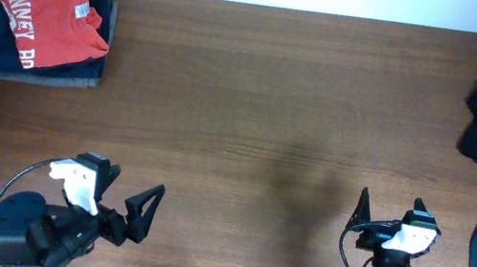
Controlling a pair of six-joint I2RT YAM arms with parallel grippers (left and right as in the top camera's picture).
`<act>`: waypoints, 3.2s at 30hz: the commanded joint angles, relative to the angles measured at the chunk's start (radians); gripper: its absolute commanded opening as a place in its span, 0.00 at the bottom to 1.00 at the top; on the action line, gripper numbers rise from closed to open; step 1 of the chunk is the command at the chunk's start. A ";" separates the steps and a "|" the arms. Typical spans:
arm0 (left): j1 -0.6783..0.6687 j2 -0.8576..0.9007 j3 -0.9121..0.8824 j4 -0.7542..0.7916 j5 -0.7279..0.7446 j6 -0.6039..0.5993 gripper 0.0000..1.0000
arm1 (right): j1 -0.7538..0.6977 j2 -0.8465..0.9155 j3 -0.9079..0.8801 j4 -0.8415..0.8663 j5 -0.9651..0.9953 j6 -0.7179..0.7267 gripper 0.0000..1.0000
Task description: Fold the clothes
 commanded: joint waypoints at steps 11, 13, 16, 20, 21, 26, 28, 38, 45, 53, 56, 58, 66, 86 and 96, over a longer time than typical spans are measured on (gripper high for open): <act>-0.147 -0.164 -0.100 0.023 -0.376 -0.030 0.99 | -0.008 -0.010 -0.005 -0.008 0.006 0.000 0.99; -0.156 -0.217 -0.142 0.076 -0.383 -0.017 0.99 | -0.008 -0.010 -0.005 -0.008 0.006 0.000 0.99; -0.158 -0.285 -0.220 0.187 -0.379 -0.011 0.99 | -0.008 -0.010 -0.005 -0.008 0.006 0.000 0.99; -0.158 -0.330 -0.342 0.372 -0.350 -0.010 0.99 | -0.008 -0.010 -0.005 -0.008 0.006 0.000 0.99; -0.158 -0.336 -0.380 0.437 -0.338 -0.007 0.99 | -0.008 -0.010 -0.005 -0.008 0.006 0.000 0.99; -0.158 -0.369 -0.517 0.661 -0.321 -0.004 0.99 | -0.008 -0.010 -0.005 -0.008 0.006 0.000 0.99; -0.159 -0.381 -0.562 0.719 -0.322 -0.004 0.99 | -0.008 -0.010 -0.005 -0.008 0.006 0.000 0.99; -0.177 -0.381 -0.595 0.665 -0.335 0.330 0.99 | -0.008 -0.010 -0.005 -0.008 0.006 0.000 0.99; -0.175 -0.381 -0.595 0.613 -0.426 0.360 0.99 | -0.008 -0.010 -0.005 -0.008 0.006 0.000 0.99; -0.156 -0.381 -0.595 0.613 -0.444 0.360 0.99 | -0.008 -0.010 -0.005 -0.008 0.006 0.000 0.99; -0.128 -0.381 -0.595 0.613 -0.444 0.360 0.99 | -0.008 -0.010 -0.005 -0.008 0.006 0.000 0.99; -0.113 -0.381 -0.595 0.613 -0.444 0.360 0.99 | -0.008 -0.010 -0.005 -0.008 0.006 0.000 0.99; -0.106 -0.381 -0.595 0.613 -0.443 0.360 0.99 | -0.008 -0.010 -0.005 -0.008 0.006 0.000 0.99; -0.106 -0.381 -0.595 0.613 -0.443 0.360 0.99 | -0.008 -0.010 -0.005 -0.008 0.006 0.000 0.99; -0.106 -0.381 -0.595 0.613 -0.444 0.360 0.99 | -0.008 -0.010 -0.005 -0.008 0.006 0.000 0.99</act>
